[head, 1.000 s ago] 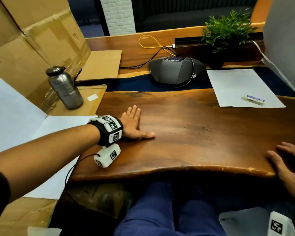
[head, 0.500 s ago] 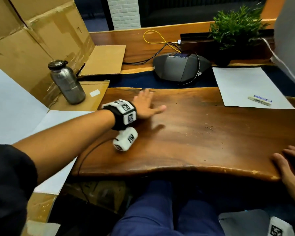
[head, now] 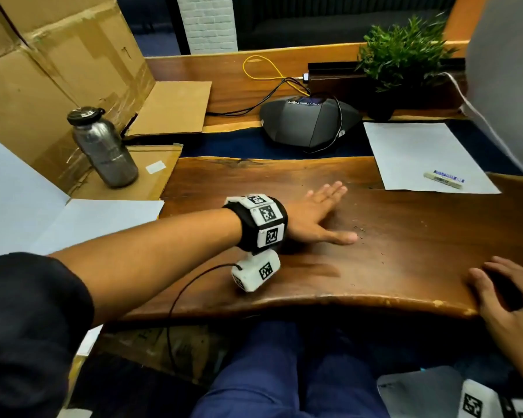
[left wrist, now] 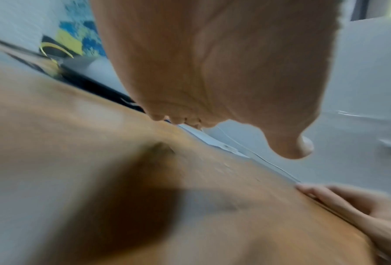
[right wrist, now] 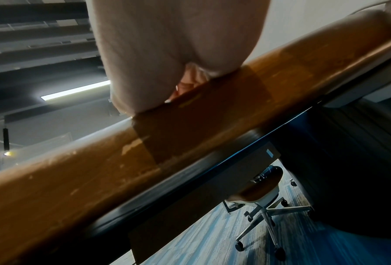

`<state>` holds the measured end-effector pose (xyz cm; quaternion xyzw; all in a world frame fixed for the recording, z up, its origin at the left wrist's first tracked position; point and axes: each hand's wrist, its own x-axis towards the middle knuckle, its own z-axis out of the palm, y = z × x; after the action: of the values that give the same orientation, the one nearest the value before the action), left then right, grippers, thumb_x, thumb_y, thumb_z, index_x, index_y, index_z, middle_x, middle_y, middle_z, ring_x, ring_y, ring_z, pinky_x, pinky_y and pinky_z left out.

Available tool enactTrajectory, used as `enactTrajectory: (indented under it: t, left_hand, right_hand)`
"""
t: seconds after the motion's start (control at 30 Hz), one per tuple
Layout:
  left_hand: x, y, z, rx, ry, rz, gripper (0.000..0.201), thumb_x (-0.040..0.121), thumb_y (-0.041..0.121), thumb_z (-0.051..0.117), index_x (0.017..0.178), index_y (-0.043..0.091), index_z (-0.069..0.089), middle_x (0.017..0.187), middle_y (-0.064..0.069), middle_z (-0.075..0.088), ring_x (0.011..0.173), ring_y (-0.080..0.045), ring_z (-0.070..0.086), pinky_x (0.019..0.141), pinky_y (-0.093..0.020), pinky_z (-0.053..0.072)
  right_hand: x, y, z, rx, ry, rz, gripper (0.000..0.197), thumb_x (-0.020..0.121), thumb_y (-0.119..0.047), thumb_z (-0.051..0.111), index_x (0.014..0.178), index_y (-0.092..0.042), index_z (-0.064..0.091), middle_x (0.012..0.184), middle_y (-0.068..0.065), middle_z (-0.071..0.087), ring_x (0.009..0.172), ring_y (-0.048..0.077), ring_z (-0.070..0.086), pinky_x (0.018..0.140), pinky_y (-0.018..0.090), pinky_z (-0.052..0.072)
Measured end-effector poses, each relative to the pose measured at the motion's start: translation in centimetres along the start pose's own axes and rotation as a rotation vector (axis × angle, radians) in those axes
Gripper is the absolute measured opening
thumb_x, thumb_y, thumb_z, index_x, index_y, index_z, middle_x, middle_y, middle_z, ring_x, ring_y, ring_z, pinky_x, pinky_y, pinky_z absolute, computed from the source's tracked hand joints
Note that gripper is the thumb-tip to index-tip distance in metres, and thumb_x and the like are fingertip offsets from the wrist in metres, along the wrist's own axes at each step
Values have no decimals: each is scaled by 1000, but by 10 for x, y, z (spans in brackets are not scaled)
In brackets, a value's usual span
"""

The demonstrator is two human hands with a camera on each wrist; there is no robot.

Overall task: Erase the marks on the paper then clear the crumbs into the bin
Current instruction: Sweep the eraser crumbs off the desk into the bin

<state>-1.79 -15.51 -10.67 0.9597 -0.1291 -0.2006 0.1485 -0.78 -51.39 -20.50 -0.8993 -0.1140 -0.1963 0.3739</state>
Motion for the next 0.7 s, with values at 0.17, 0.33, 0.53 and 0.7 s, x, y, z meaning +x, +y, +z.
enactTrajectory:
  t: [0.17, 0.33, 0.53, 0.7]
  left_hand:
    - [-1, -74, -49, 64, 73, -415, 104, 86, 77, 36, 157, 12, -5, 164, -9, -10, 151, -26, -6, 122, -44, 0]
    - [14, -85, -29, 162, -50, -450, 130, 64, 96, 26, 155, 11, -11, 162, -10, -21, 149, -29, -15, 121, -49, -4]
    - [50, 11, 4, 194, -143, -32, 113, 78, 86, 26, 154, 14, -15, 160, -5, -25, 148, -22, -19, 121, -45, -8]
    - [49, 24, -24, 18, -77, 50, 91, 93, 71, 30, 156, 20, -13, 162, 1, -18, 150, -15, -10, 122, -41, -3]
  right_hand:
    - [0, -11, -3, -97, 39, -23, 49, 89, -51, 55, 110, -10, 69, 123, 13, 67, 114, 31, 60, 100, 49, 48]
    - [0, -12, 0, -152, 47, -5, 47, 94, -53, 53, 113, -13, 68, 123, 10, 67, 113, 30, 61, 96, 49, 50]
    - [0, -19, 1, -199, 68, 7, 49, 91, -54, 51, 113, -14, 69, 123, 10, 67, 113, 31, 61, 92, 49, 51]
    - [-2, -23, -1, -201, 90, -6, 47, 92, -49, 51, 112, -11, 70, 121, 11, 69, 111, 32, 62, 90, 45, 50]
